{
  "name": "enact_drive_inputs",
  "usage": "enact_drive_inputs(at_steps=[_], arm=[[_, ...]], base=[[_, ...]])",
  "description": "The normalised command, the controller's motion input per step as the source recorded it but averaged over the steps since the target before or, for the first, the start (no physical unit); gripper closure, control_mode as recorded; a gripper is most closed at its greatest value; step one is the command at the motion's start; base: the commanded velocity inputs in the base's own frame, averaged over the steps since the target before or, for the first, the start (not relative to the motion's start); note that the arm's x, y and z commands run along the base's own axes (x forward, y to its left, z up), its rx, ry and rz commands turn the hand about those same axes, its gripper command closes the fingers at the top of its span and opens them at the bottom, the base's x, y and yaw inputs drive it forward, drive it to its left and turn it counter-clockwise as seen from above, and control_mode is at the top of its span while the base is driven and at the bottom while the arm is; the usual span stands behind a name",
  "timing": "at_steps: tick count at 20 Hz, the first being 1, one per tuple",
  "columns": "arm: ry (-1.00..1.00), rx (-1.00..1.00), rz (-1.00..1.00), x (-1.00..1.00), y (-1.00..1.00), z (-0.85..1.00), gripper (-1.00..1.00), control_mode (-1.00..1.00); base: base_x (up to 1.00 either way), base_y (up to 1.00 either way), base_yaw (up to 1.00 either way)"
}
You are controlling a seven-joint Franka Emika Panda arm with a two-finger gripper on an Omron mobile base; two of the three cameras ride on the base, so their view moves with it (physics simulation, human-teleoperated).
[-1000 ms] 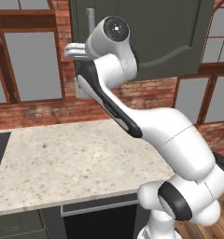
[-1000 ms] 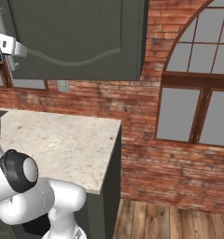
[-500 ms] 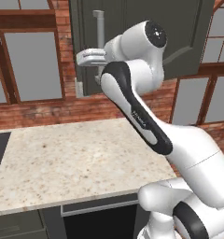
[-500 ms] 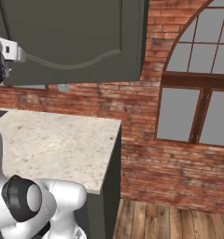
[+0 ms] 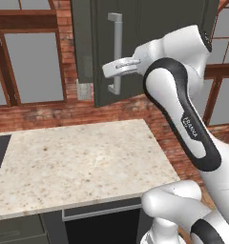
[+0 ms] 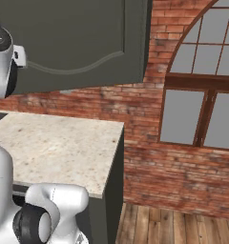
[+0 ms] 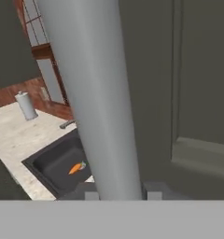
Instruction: Open the cabinet, pick the kettle from the cabinet, and place it in the sink.
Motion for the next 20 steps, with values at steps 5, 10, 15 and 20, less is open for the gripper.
enact_drive_inputs(at_steps=[5, 10, 15, 20], arm=[[0.0, 0.0, 0.2, -0.75, -0.19, -0.03, 1.0, -1.0], [0.0, 0.0, 0.18, -0.75, -0.22, -0.03, 1.0, -1.0], [0.0, 0.0, 0.13, -0.73, -0.27, -0.01, 1.0, -1.0], [0.01, 0.0, 0.04, -0.69, -0.32, 0.0, 1.0, -1.0]], base=[[0.0, 0.0, 0.0], [0.0, 0.0, 0.0], [0.0, 0.0, 0.0], [0.0, 0.0, 0.0]])
